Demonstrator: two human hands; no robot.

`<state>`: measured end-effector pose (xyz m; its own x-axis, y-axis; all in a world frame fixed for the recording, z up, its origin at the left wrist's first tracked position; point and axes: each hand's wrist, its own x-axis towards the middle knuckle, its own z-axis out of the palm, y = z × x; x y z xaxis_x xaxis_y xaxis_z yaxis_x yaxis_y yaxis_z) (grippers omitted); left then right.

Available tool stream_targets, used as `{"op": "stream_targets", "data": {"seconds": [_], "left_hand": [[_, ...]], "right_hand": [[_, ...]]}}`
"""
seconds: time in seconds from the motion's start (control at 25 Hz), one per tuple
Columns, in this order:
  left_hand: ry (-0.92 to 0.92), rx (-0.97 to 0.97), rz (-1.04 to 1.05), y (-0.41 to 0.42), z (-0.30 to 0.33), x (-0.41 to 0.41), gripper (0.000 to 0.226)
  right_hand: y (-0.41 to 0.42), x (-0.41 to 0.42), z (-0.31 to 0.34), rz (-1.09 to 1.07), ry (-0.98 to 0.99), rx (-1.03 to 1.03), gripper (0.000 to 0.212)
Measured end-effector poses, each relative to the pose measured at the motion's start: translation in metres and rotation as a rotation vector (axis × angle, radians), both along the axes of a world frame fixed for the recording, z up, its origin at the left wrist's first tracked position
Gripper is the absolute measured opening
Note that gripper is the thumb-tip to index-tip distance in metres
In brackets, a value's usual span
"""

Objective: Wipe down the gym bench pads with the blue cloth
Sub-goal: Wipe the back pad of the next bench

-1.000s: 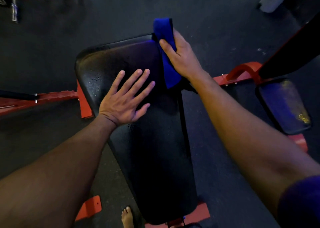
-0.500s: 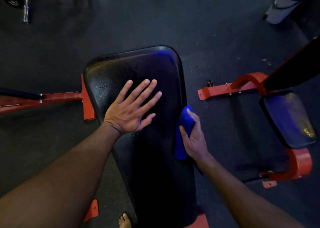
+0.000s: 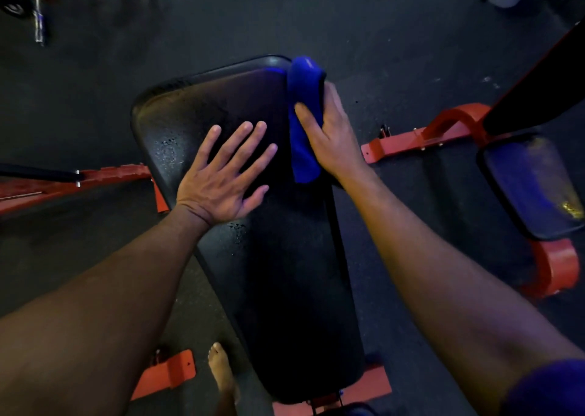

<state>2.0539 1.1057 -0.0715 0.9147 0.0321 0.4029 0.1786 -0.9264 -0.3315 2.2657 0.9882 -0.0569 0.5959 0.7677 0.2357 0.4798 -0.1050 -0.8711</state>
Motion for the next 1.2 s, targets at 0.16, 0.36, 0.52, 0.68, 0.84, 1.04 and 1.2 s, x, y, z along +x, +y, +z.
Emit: {"op": "stream_targets", "data": {"seconds": [0.16, 0.36, 0.52, 0.68, 0.84, 1.04, 1.2], "left_hand": [[-0.016, 0.01, -0.011, 0.002, -0.003, -0.001, 0.067], [-0.016, -0.014, -0.027, 0.002, -0.004, -0.001, 0.066], [-0.05, -0.034, -0.045, 0.003, 0.0, 0.0, 0.064], [-0.071, -0.065, -0.07, 0.003, 0.004, -0.003, 0.061], [-0.052, -0.144, -0.091, 0.004, 0.015, -0.007, 0.058], [-0.015, -0.224, -0.2, 0.027, 0.002, -0.069, 0.055], [-0.052, -0.169, -0.176, 0.035, -0.013, -0.09, 0.063]], "right_hand": [[-0.101, -0.063, -0.067, -0.029, 0.158, -0.11, 0.053], [-0.146, -0.105, -0.093, -0.121, 0.178, -0.204, 0.051], [-0.062, -0.071, -0.046, -0.38, 0.199, -0.242, 0.052], [-0.003, -0.025, 0.025, -0.249, 0.018, -0.214, 0.051], [-0.014, -0.007, 0.086, -0.269, -0.197, -0.261, 0.054], [-0.012, -0.007, 0.141, -0.337, -0.332, -0.444, 0.054], [0.046, 0.002, 0.138, -0.094, -0.4, -0.636, 0.041]]}}
